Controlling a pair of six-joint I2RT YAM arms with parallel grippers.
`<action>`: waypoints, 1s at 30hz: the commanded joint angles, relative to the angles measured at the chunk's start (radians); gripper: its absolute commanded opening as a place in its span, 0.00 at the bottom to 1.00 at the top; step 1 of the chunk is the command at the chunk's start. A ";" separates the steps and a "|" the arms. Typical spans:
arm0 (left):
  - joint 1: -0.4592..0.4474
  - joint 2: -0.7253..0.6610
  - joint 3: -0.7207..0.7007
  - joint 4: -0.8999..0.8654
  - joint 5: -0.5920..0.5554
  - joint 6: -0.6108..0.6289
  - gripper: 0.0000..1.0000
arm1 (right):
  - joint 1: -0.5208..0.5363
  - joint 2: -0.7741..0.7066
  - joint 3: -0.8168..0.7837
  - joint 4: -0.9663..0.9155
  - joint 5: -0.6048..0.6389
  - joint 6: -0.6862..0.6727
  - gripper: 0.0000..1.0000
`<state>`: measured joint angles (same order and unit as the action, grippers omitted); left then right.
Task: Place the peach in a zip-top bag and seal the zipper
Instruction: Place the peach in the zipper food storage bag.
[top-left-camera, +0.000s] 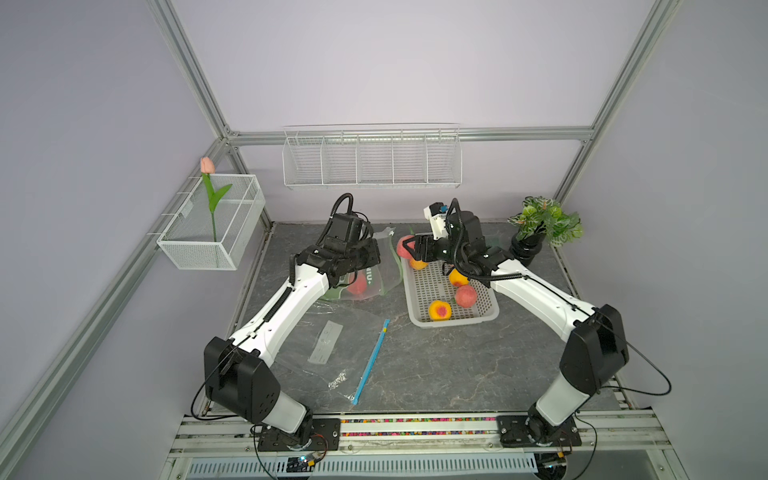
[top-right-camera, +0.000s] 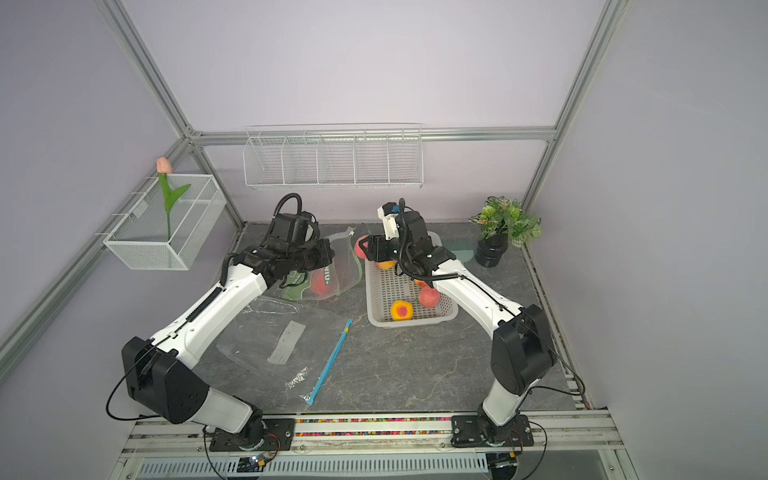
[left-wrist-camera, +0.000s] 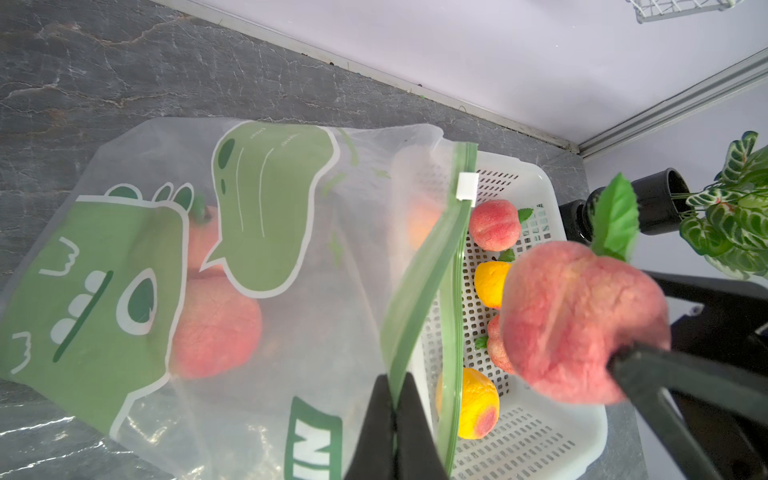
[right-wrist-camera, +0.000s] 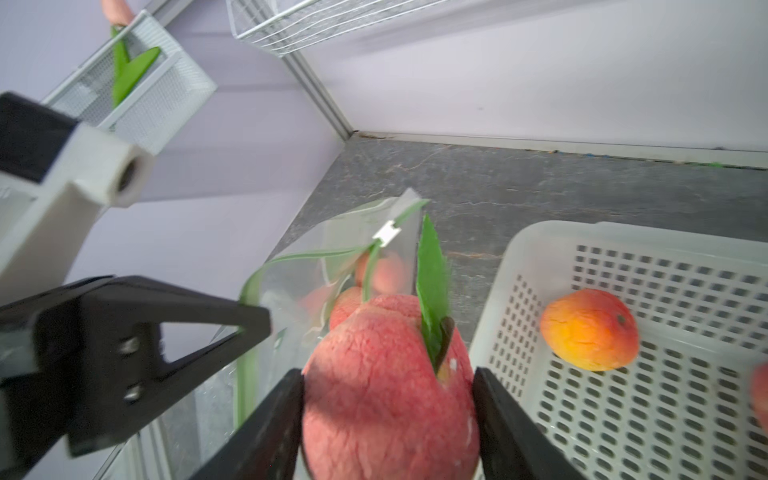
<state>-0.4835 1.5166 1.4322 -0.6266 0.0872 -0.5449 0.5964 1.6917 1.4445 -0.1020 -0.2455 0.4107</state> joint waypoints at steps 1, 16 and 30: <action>0.005 -0.009 -0.007 0.001 0.006 -0.013 0.00 | 0.032 0.019 0.022 0.051 -0.072 -0.027 0.65; 0.006 -0.021 -0.008 0.007 0.020 -0.007 0.00 | 0.089 0.177 0.156 -0.073 -0.004 -0.060 0.68; 0.011 -0.024 -0.006 0.002 -0.002 0.000 0.00 | 0.103 0.078 0.105 -0.068 0.140 -0.107 0.89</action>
<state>-0.4759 1.5166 1.4322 -0.6266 0.0986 -0.5453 0.6918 1.8568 1.5883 -0.1856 -0.1867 0.3260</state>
